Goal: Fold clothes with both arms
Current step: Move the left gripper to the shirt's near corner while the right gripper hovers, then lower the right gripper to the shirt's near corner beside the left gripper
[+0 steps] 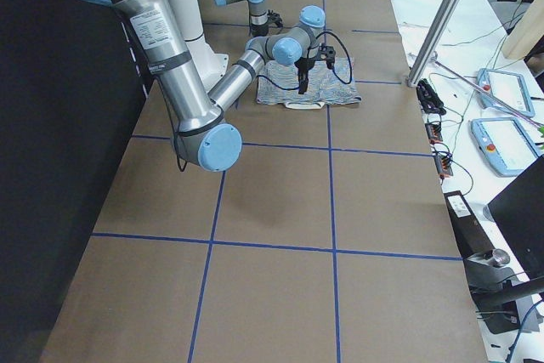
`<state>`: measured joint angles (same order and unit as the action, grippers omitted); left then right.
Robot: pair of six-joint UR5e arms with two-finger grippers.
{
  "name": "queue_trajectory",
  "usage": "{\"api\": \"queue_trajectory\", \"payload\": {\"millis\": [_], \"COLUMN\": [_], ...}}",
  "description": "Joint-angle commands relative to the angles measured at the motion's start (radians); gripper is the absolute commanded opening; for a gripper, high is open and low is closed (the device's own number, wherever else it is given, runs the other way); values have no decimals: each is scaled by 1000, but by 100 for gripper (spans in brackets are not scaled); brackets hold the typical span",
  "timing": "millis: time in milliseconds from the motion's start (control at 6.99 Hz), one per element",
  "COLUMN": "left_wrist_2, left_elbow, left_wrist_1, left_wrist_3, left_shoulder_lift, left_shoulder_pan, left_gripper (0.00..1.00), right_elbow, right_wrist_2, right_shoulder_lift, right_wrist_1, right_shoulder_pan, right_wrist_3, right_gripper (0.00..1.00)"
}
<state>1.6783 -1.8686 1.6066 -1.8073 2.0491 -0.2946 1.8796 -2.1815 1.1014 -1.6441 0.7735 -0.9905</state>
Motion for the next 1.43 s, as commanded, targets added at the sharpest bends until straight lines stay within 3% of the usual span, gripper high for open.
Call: {"api": "queue_trajectory", "payload": {"millis": [0, 143, 429, 716, 1002, 1288], "left_wrist_2": [4, 6, 3, 8, 8, 8], "left_elbow": [-18, -17, -17, -18, -18, -18], "left_wrist_1": [-4, -2, 1, 1, 1, 1], "left_wrist_3": [141, 166, 174, 174, 174, 174], "left_shoulder_lift": [2, 2, 2, 3, 3, 3], "left_shoulder_pan": [-20, -23, -37, -43, -47, -48], "left_gripper": [0, 0, 0, 0, 0, 0], "right_elbow": [35, 50, 67, 0, -65, -77], "right_wrist_2": [35, 105, 218, 333, 402, 414], "right_shoulder_lift": [-5, -11, -23, -89, -92, -72], "right_wrist_1": [3, 3, 4, 4, 39, 53], "right_shoulder_pan": [-78, -154, -281, -350, -371, -364], "right_wrist_3": [-260, -466, -668, -932, -921, -677], "right_gripper": [100, 100, 100, 100, 100, 100]}}
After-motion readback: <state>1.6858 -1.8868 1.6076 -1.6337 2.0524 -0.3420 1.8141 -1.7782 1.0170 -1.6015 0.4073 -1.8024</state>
